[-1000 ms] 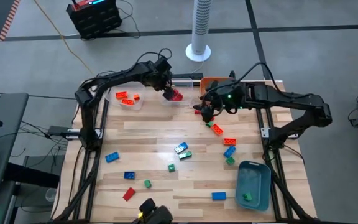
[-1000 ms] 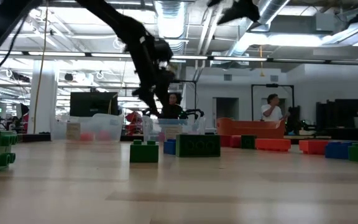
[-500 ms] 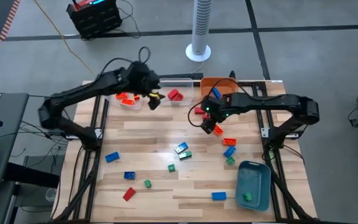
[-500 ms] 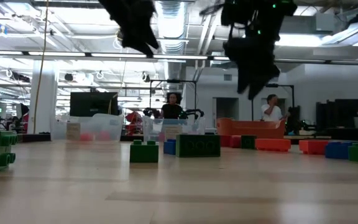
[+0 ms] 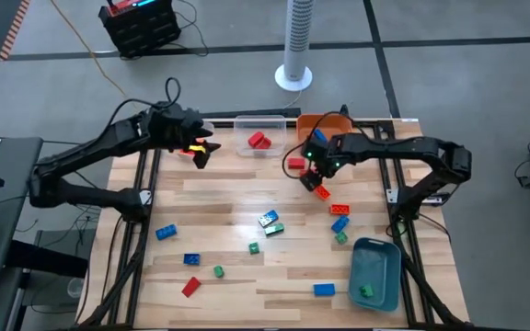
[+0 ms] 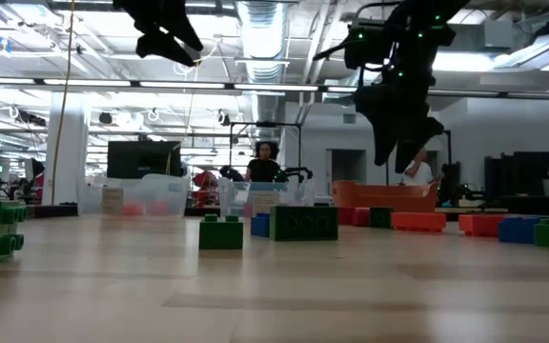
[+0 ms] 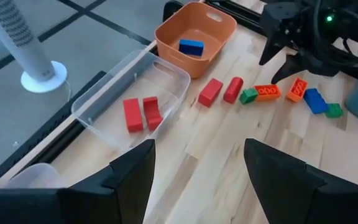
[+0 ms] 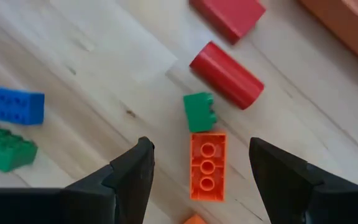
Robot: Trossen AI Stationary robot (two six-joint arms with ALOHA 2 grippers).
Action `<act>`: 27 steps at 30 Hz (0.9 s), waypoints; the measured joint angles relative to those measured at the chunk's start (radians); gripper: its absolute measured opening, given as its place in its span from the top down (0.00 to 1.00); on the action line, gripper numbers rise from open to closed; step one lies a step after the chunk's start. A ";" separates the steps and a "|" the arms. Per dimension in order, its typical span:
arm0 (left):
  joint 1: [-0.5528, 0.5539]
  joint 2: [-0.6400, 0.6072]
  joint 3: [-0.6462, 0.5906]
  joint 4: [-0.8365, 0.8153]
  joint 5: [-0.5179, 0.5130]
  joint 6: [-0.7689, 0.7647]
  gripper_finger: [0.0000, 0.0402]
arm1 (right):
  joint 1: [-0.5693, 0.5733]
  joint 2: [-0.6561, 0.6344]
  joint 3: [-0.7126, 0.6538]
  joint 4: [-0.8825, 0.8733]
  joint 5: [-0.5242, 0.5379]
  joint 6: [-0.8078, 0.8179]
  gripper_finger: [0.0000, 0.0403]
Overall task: Sort blocks
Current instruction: Put the green game piece into the blue bin
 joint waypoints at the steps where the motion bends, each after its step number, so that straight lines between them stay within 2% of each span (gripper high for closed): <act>1: 0.000 -0.002 -0.001 -0.001 -0.001 0.000 0.40 | -0.003 0.000 0.000 -0.001 0.000 0.005 0.33; 17: 0.000 0.007 -0.001 0.008 0.017 -0.008 0.40 | 0.064 0.227 0.002 0.057 -0.002 0.092 0.33; 27: 0.000 0.006 -0.001 -0.001 0.021 -0.016 0.40 | 0.065 0.260 0.049 0.071 0.047 0.074 0.33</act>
